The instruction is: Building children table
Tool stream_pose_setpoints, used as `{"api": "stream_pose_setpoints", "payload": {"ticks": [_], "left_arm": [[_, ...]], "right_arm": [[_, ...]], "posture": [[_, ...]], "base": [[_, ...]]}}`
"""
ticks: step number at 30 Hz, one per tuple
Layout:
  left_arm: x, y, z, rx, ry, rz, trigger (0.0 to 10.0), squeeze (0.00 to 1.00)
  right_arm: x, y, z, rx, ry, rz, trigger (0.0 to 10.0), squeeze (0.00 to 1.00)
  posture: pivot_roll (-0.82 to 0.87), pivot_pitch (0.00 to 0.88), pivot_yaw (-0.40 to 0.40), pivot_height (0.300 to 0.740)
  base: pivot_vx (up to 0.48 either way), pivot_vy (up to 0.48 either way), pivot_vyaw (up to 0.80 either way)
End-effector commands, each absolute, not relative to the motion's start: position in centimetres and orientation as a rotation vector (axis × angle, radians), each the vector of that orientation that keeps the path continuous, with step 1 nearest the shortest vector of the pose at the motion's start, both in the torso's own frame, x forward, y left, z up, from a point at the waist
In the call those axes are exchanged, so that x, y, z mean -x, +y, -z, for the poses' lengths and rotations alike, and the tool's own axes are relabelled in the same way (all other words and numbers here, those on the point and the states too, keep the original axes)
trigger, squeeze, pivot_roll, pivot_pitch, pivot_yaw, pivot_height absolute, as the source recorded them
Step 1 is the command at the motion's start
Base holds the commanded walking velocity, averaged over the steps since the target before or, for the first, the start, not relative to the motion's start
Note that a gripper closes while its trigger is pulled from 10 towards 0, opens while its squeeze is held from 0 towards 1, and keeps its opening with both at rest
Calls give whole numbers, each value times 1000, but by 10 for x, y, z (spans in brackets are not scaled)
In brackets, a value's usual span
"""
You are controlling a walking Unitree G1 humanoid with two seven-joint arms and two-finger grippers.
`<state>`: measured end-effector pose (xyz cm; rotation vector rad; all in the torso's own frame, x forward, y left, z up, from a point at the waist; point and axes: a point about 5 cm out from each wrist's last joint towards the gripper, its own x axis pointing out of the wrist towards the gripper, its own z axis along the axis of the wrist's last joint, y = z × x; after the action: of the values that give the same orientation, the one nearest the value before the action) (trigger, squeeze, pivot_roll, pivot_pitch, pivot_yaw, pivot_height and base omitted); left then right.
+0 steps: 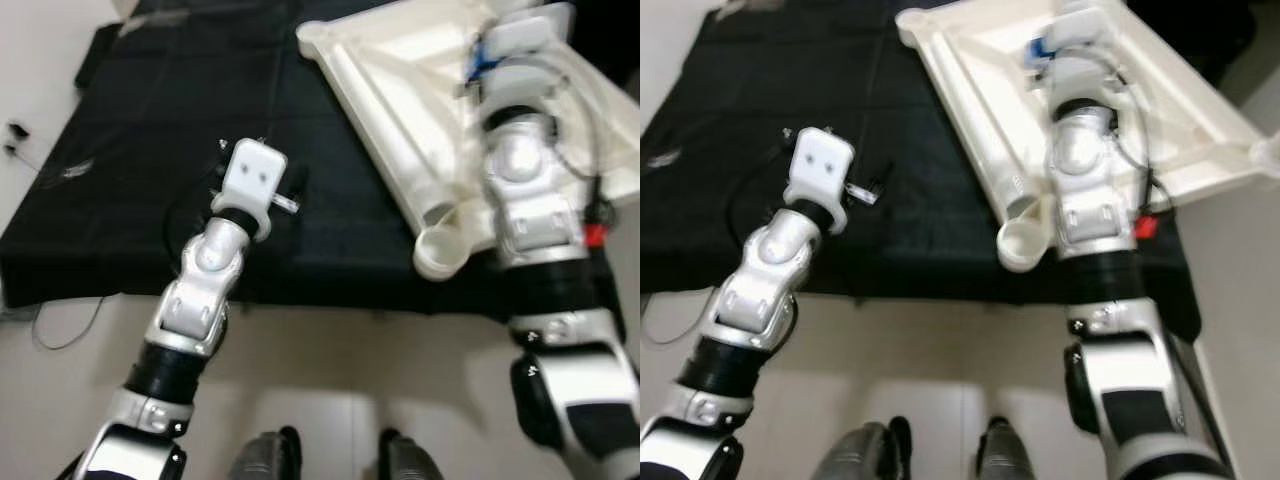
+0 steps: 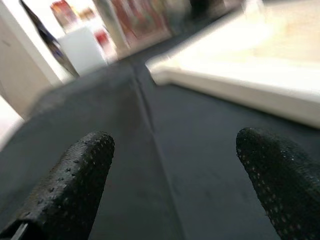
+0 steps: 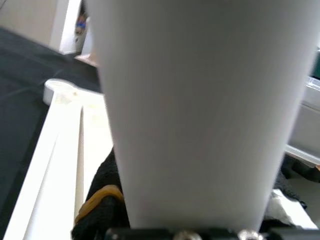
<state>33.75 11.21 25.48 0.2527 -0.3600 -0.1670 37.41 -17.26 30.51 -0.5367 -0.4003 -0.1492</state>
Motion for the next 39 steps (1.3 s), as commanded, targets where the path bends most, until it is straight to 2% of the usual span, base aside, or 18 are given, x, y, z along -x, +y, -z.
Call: {"api": "stream_pose_setpoints", "payload": {"ticks": [1,4,6,11,13,15,16,17,19,21,22,23,25,29,30,31,33,39], "left_arm": [[-336,118,-256,-260,-362,151,10000,0],[-335,122,-260,-285,-391,136,10000,0],[-327,128,-268,-283,-397,104,10000,0],[-323,129,-269,-297,-393,95,10000,0],[-320,129,-269,-295,-383,90,10000,0],[-320,129,-269,-290,-385,92,10000,0],[-320,129,-270,-288,-392,92,10000,0],[-320,129,-270,-288,-392,92,10000,0],[-320,129,-272,-288,-396,91,10000,0],[-320,132,-276,-313,-408,71,10000,0],[-320,132,-276,-313,-408,71,10000,0],[-321,135,-278,-310,-406,58,10000,0],[-322,138,-279,-304,-401,49,10000,0],[-323,140,-279,-327,-403,39,10000,0],[-324,141,-278,-330,-399,36,10000,0],[-324,141,-278,-330,-399,36,10000,0],[-325,138,-275,-322,-395,43,10000,0],[-327,131,-274,-303,-399,72,10000,0]], "right_arm": [[-376,-173,-250,539,-146,76,10000,0],[-371,-167,-235,516,-95,26,10000,0],[-375,-154,-235,282,-59,-3,10000,0],[-377,-144,-245,146,-59,9,10000,0],[-378,-136,-259,-54,-39,59,10000,0],[-378,-134,-262,-113,-32,77,10000,0],[-378,-122,-274,-304,-51,62,10000,0],[-378,-122,-274,-304,-51,62,10000,0],[-377,-114,-282,-439,-57,47,10000,0],[-371,-77,-308,-743,-79,-123,10000,0],[-371,-77,-308,-743,-79,-123,10000,0],[-366,-60,-318,-880,-59,-181,10000,0],[-362,-43,-325,-1011,-13,-228,10000,0],[-362,-48,-331,-933,-70,-236,10000,0],[-358,-55,-346,-730,-218,-269,10000,0],[-358,-55,-346,-730,-218,-269,10000,0],[-348,-57,-365,-572,-362,-319,10000,0],[-332,-63,-401,-399,-574,-340,10000,0]], "posture": [[117,273,46,740],[120,274,45,740],[122,279,44,740],[122,284,41,740],[117,289,35,740],[117,289,35,740],[120,290,25,740],[120,290,25,740],[120,290,25,740],[121,284,20,740],[121,284,20,740],[123,283,12,740],[125,280,10,740],[121,273,6,740],[114,267,11,740],[114,267,11,740],[105,265,15,740],[102,251,20,740]], "base": [[0,0,0],[0,0,0],[0,0,0],[0,0,0],[0,0,0],[0,0,0],[0,0,0],[0,0,0],[0,0,0],[0,0,0],[0,0,0],[0,0,0],[0,0,0],[0,0,0],[0,0,0],[0,0,0],[0,0,0],[0,0,0]]}}
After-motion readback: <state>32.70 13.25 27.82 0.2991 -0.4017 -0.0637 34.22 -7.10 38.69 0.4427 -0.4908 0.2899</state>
